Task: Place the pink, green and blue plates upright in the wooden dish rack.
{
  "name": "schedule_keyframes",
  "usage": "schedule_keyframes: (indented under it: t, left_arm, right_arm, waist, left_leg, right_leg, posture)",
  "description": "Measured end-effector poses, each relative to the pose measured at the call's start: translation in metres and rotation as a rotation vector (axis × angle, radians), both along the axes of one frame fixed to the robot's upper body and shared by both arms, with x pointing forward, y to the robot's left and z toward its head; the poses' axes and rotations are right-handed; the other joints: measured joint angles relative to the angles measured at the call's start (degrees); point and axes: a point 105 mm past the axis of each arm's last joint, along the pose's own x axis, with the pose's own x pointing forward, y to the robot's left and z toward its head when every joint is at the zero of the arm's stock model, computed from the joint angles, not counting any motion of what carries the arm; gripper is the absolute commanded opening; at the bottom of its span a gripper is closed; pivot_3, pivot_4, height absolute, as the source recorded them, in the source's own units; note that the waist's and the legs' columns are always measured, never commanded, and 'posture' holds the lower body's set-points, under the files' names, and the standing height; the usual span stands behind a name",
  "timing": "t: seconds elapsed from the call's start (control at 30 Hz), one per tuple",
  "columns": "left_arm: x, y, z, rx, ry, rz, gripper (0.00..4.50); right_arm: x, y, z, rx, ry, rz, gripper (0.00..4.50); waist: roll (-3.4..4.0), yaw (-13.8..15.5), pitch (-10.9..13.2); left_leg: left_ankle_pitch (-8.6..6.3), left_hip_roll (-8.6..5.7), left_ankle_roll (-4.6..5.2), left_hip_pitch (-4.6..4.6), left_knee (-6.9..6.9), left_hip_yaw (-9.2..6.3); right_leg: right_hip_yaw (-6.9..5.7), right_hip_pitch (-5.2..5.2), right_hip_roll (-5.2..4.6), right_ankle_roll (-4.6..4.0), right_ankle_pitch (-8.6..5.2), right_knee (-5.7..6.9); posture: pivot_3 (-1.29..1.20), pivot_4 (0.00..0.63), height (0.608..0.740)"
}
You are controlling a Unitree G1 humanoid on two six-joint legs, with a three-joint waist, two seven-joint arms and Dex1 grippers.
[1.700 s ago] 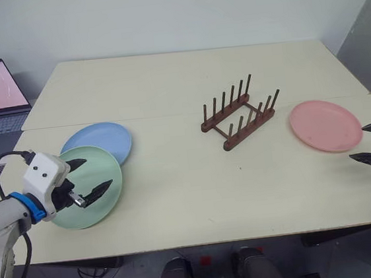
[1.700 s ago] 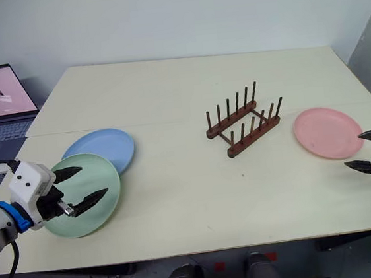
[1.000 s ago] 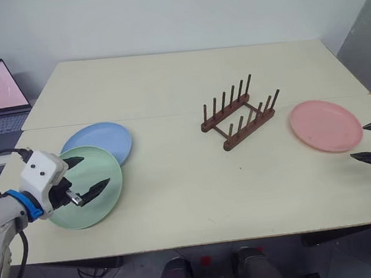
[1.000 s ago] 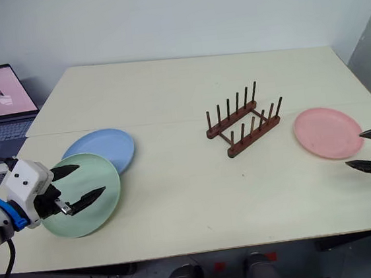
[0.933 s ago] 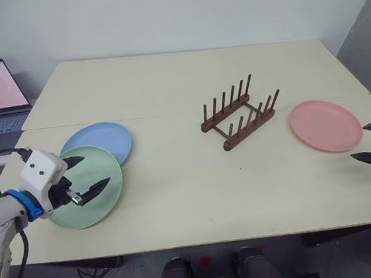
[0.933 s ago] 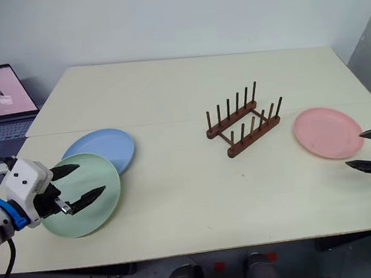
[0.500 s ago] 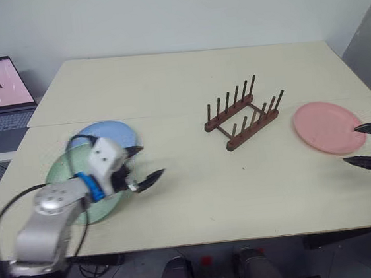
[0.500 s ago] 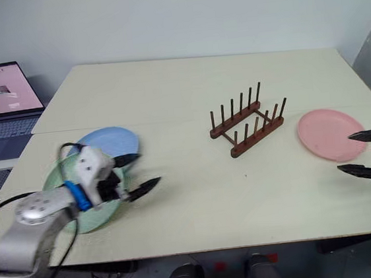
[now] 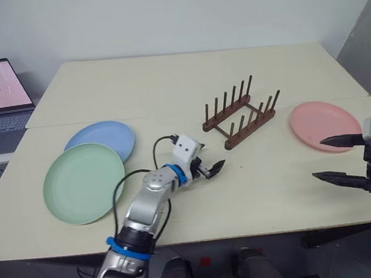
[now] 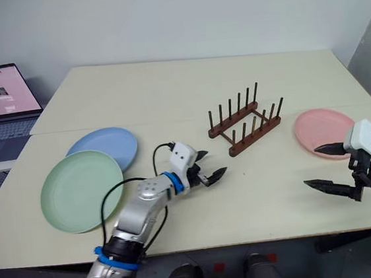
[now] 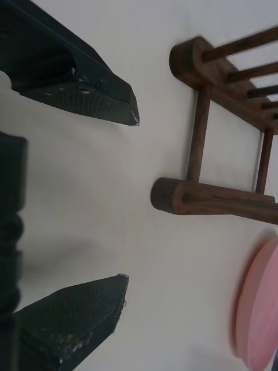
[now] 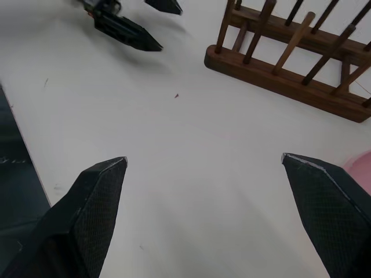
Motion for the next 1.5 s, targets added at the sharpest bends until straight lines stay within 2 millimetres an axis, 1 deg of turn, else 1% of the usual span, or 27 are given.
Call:
schedule_keyframes:
  t: [0.2, 0.33, 0.4, 0.47, 0.57, 0.6, 0.7, 0.77, 0.9, 1.03, 1.1, 1.2, 1.27, 1.3, 1.4, 1.5]
  left_arm:
    - [0.018, -0.028, 0.002, -0.031, -0.016, -0.018, 4.50]
    - [0.024, -0.040, -0.005, -0.016, -0.010, -0.035, 4.50]
    - [0.026, -0.044, -0.010, 0.002, -0.014, -0.043, 4.11]
    - [0.029, -0.046, -0.010, 0.017, -0.029, -0.043, 3.65]
    - [0.031, -0.050, -0.010, 0.030, -0.062, -0.039, 2.72]
    - [0.031, -0.050, -0.010, 0.031, -0.068, -0.039, 2.52]
    - [0.032, -0.052, -0.011, 0.025, -0.078, -0.031, 1.59]
    - [0.033, -0.052, -0.011, 0.019, -0.082, -0.028, 1.05]
    - [0.032, -0.045, -0.010, 0.036, -0.115, -0.052, 1.03]
    - [0.023, -0.031, -0.010, 0.054, -0.153, -0.129, 1.03]
    - [0.017, -0.022, -0.010, 0.069, -0.166, -0.168, 1.03]
    - [0.001, 0.005, -0.011, 0.110, -0.168, -0.262, 1.03]
    - [-0.005, 0.015, -0.007, 0.123, -0.161, -0.306, 1.03]
    - [-0.009, 0.019, -0.004, 0.136, -0.154, -0.344, 1.03]
    - [-0.020, 0.022, 0.002, 0.147, -0.134, -0.444, 1.03]
    - [-0.038, 0.016, 0.002, 0.163, -0.100, -0.584, 1.03]
  right_arm:
    - [0.000, 0.006, -0.002, 0.024, -0.010, -0.012, 4.47]
    - [-0.001, 0.007, -0.003, 0.023, -0.014, -0.012, 4.47]
    - [-0.001, 0.007, -0.003, 0.027, -0.017, -0.019, 4.50]
    - [0.000, 0.007, -0.004, 0.029, -0.018, -0.023, 4.50]
    - [-0.003, 0.006, -0.008, 0.032, -0.003, -0.032, 4.50]
    - [-0.003, 0.005, -0.008, 0.033, 0.000, -0.034, 4.50]
    - [-0.003, 0.004, -0.010, 0.033, 0.004, -0.042, 4.50]
    - [-0.004, 0.004, -0.011, 0.034, 0.003, -0.048, 4.50]
    - [-0.006, 0.002, -0.013, 0.026, -0.002, -0.057, 4.50]
    - [-0.007, -0.002, -0.013, 0.016, -0.029, -0.075, 4.50]
    - [-0.009, -0.004, -0.013, 0.013, -0.033, -0.077, 4.50]
    - [-0.014, -0.008, -0.015, -0.008, -0.052, -0.083, 4.50]
    - [-0.016, -0.009, -0.015, -0.016, -0.055, -0.077, 4.50]
    - [-0.018, -0.009, -0.016, -0.016, -0.048, -0.069, 4.50]
    - [-0.021, -0.008, -0.019, -0.011, -0.027, -0.052, 4.50]
    - [-0.023, -0.007, -0.019, -0.004, -0.014, -0.035, 4.50]
  waist:
    - [-0.01, 0.0, 0.0]
    - [-0.02, -0.1, 0.0]
    - [-0.02, 0.0, 0.0]
    - [-0.02, 0.0, 0.0]
    - [-0.02, 0.0, 0.0]
    - [-0.02, 0.0, 0.0]
    - [-0.02, 0.0, 0.0]
    - [-0.03, 0.0, 0.0]
    - [-0.03, -0.1, 0.0]
    - [-0.02, -0.5, 0.0]
    - [-0.02, -0.5, 0.0]
    - [0.00, -0.6, 0.0]
    - [0.00, -0.4, 0.0]
    - [0.00, -0.3, 0.0]
    - [0.00, -0.1, 0.0]
    - [0.00, 0.0, 0.0]
  left_leg:
    - [-0.01, -0.01, 0.01, -0.07, -0.05, 0.01]
    - [-0.02, 0.01, 0.03, -0.13, -0.07, 0.00]
    - [-0.02, 0.01, 0.03, -0.18, -0.06, -0.02]
    - [-0.02, 0.00, 0.03, -0.20, -0.05, -0.02]
    - [-0.02, 0.00, 0.03, -0.22, -0.05, -0.02]
    - [-0.02, 0.00, 0.03, -0.22, -0.05, -0.02]
    - [-0.02, 0.00, 0.03, -0.22, -0.03, -0.03]
    - [-0.02, 0.00, 0.03, -0.22, -0.02, -0.03]
    - [-0.02, 0.00, 0.02, -0.22, -0.05, -0.03]
    - [-0.03, 0.09, 0.02, -0.21, -0.15, -0.02]
    - [-0.03, 0.16, 0.02, -0.20, -0.18, -0.03]
    - [-0.03, 0.19, 0.02, -0.22, -0.22, -0.04]
    - [-0.03, 0.18, 0.02, -0.22, -0.17, -0.03]
    - [-0.03, 0.17, 0.02, -0.22, -0.13, -0.02]
    - [-0.03, 0.11, 0.02, -0.23, -0.08, -0.01]
    - [-0.03, 0.08, 0.02, -0.28, -0.06, -0.01]
  right_leg:
    - [-0.06, -0.02, 0.03, 0.25, 0.14, -0.11]
    - [-0.09, -0.05, 0.06, 0.26, 0.14, -0.15]
    - [-0.13, -0.07, 0.06, 0.26, 0.14, -0.16]
    - [-0.13, -0.08, 0.06, 0.27, 0.15, -0.17]
    - [-0.14, -0.08, 0.05, 0.27, 0.15, -0.19]
    - [-0.14, -0.08, 0.04, 0.28, 0.15, -0.19]
    - [-0.15, -0.07, 0.04, 0.28, 0.16, -0.19]
    - [-0.16, -0.07, 0.04, 0.28, 0.16, -0.19]
    - [-0.16, -0.07, 0.04, 0.28, 0.16, -0.20]
    - [-0.12, -0.13, 0.15, 0.26, 0.15, -0.20]
    - [-0.13, -0.15, 0.21, 0.23, 0.13, -0.19]
    - [-0.14, -0.19, 0.24, 0.16, 0.09, -0.17]
    - [-0.15, -0.19, 0.20, 0.15, 0.09, -0.16]
    - [-0.14, -0.19, 0.19, -0.02, -0.01, -0.16]
    - [-0.11, -0.16, 0.07, -0.06, -0.03, -0.17]
    - [-0.11, -0.15, -0.03, -0.06, -0.03, -0.23]
  posture:
    - [0.00, 0.150, 0.733]
    - [0.00, 0.150, 0.733]
    - [0.00, 0.150, 0.733]
    - [0.00, 0.150, 0.733]
    - [0.00, 0.150, 0.733]
    - [0.00, 0.150, 0.733]
    - [0.00, 0.150, 0.733]
    - [0.00, 0.150, 0.733]
    - [0.00, 0.150, 0.733]
    - [0.00, 0.150, 0.733]
    - [0.00, 0.150, 0.733]
    - [0.00, 0.150, 0.733]
    - [0.00, 0.150, 0.733]
    - [0.00, 0.150, 0.733]
    - [0.00, 0.150, 0.733]
    - [0.00, 0.150, 0.733]
